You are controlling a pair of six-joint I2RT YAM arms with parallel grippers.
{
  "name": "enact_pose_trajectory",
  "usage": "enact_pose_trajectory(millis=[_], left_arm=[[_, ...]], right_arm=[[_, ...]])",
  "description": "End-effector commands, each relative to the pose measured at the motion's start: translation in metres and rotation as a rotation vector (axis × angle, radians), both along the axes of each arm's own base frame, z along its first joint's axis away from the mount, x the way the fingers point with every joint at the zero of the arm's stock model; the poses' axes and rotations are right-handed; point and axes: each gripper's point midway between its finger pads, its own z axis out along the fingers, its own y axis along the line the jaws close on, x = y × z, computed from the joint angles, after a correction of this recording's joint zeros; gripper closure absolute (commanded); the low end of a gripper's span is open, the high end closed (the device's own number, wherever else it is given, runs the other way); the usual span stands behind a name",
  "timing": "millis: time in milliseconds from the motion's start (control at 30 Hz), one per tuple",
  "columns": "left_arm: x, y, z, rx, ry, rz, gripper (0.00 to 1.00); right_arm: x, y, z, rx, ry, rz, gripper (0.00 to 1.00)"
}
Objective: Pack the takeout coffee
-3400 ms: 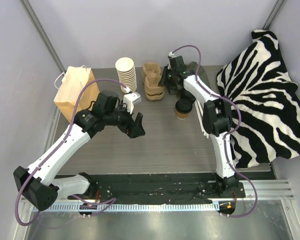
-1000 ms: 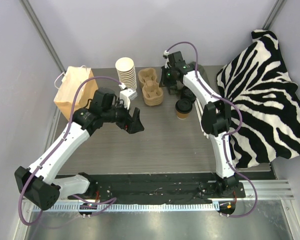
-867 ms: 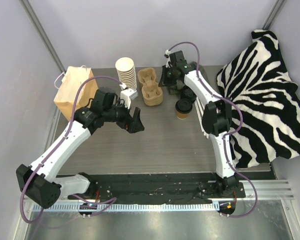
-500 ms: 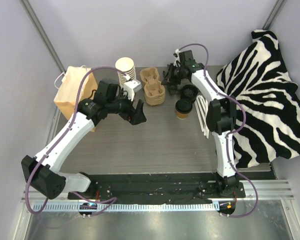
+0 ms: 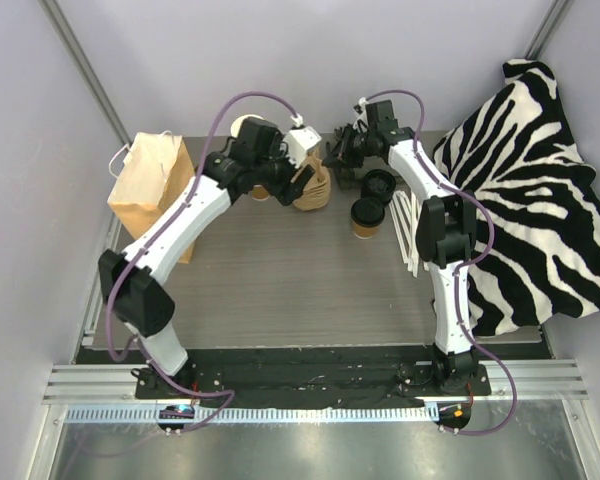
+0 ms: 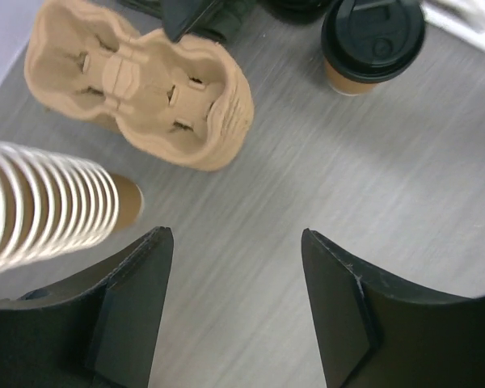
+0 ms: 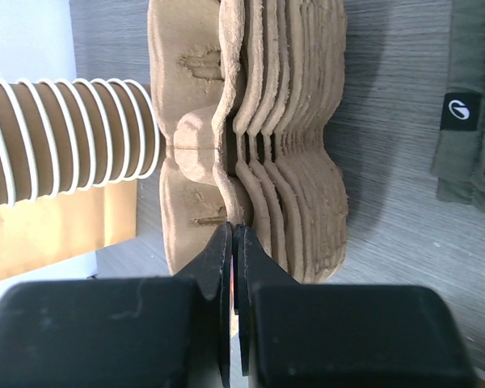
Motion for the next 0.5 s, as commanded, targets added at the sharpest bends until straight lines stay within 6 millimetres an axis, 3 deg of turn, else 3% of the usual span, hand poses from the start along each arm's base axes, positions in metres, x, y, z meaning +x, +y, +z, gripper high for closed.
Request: enact_pose_trajectory(millis=[0, 267, 467], left_arm=[[0.018, -0.013, 0.001, 0.131, -0.118, -0.075, 0.31], [0.048, -0.042, -0.031, 0.197, -0.201, -0.13, 0.3], [0.066, -0.055, -0.047, 0.219, -0.246, -0.133, 0.4]], right_arm=[[0.005, 0.002, 0.046, 0.071, -0.088, -0.005, 0.99], [0.005, 0.0, 0.042, 0.109, -0.057, -0.012, 0.99], [0.006, -0.001, 0.041, 0.122, -0.047, -0.015, 0.99]])
